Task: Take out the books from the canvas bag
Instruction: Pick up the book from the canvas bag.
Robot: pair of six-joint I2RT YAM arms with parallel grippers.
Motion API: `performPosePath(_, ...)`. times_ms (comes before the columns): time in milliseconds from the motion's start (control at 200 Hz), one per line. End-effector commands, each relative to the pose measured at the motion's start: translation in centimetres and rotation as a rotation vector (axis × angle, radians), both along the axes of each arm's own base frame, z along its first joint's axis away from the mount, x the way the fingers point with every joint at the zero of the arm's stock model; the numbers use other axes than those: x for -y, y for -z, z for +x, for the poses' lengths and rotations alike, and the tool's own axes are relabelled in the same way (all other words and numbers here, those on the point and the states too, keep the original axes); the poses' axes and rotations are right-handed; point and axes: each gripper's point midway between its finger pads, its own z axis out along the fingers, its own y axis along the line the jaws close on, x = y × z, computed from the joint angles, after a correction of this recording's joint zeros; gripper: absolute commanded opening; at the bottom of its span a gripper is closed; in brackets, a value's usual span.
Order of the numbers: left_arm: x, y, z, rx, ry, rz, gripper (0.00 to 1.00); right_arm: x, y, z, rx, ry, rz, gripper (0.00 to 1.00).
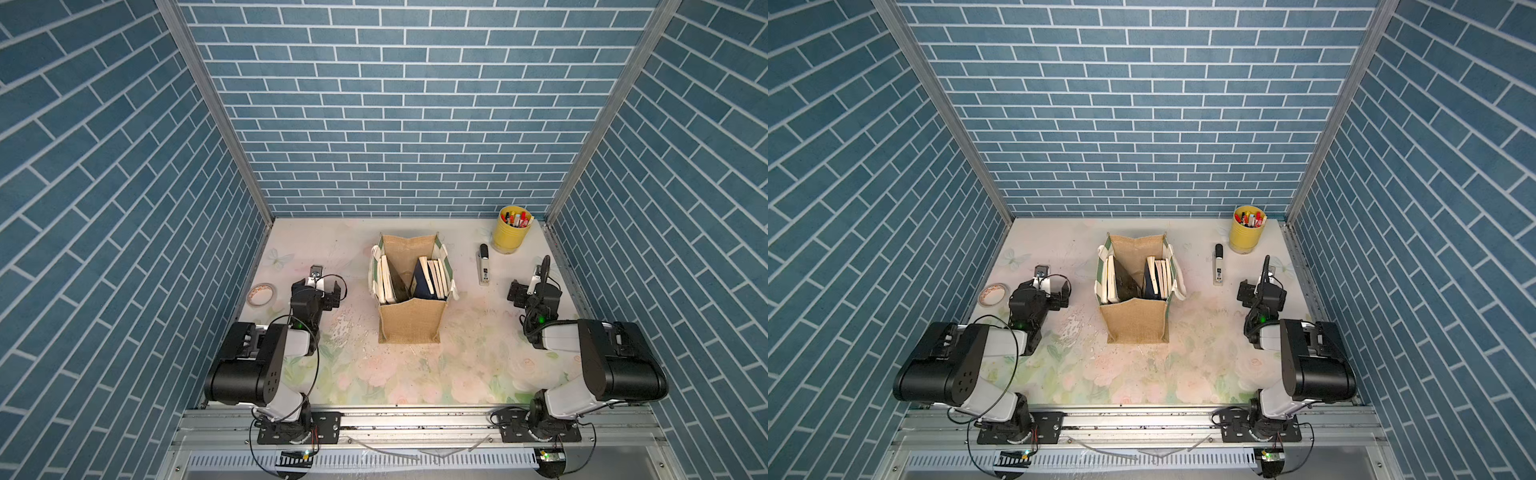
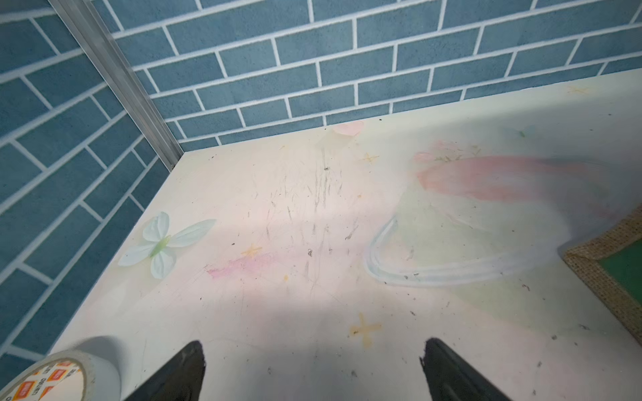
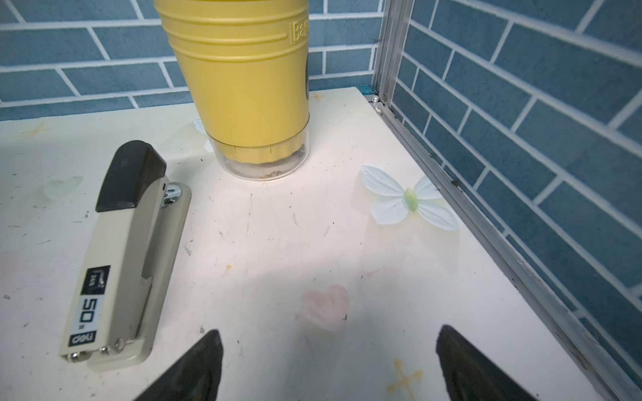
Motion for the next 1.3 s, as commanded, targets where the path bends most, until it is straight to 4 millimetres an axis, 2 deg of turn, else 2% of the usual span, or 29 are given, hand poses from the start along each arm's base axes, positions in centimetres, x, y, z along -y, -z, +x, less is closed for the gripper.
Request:
performPosePath(0, 0.0, -0.3, -0.1, 0.016, 0.01, -0.002, 1.0, 0.1, -0.4, 0.2, 0.021, -0.007, -0.022, 0.95)
performPosePath(575, -0.3, -0.2, 0.3, 0.0, -0.011, -0.001, 1.0, 0.1, -0.4, 0.2, 0.02, -0.008, -0.023, 0.95)
performPosePath(725, -1.9, -0.2, 0.4, -0.012, -0.111, -0.008, 1.0, 0.1, -0.5, 0.2, 0.021, -0.007, -0.023, 0.95)
performPosePath(905, -2.0, -0.2, 0.4, -0.014, -0.117, -0.009, 1.0, 0.2, -0.5, 0.2, 0.021, -0.006, -0.024, 0.95)
performPosePath(970, -3.4, -0.7, 0.2, -0.004, -0.211, -0.001, 1.0, 0.1, -0.6, 0.2, 0.023, -0.006, -0.031, 0.96)
performPosePath(1045, -5.3, -1.9, -0.2, -0.027, -0.335, 0.0, 1.0, 0.2, -1.8, 0.5, -0.013, 0.003, -0.043, 0.99)
performPosePath(1120, -5.7, -3.8, -0.2, -0.072, -0.367, 0.006, 1.0, 1.0, -3.6, 0.6, -0.094, 0.068, -0.036, 0.99)
performPosePath(1185, -6.4, -5.0, -0.9, -0.165, -0.45, -0.045, 1.0, 1.2, -5.3, 0.3, -0.137, 0.114, 0.031, 0.99)
performPosePath(1230, -6.0, -6.0, -1.2, -0.251, -0.453, -0.079, 1.0, 0.8, -6.3, 0.0, -0.175, 0.128, 0.097, 0.99)
performPosePath(1240, -5.7, -6.6, -1.0, -0.263, -0.442, -0.093, 1.0, 0.6, -6.7, 0.0, -0.18, 0.128, 0.11, 0.99)
performPosePath(1295, -4.1, -7.3, -1.4, -0.395, -0.39, -0.153, 1.0, -0.4, -8.2, -0.5, -0.226, 0.128, 0.168, 0.99)
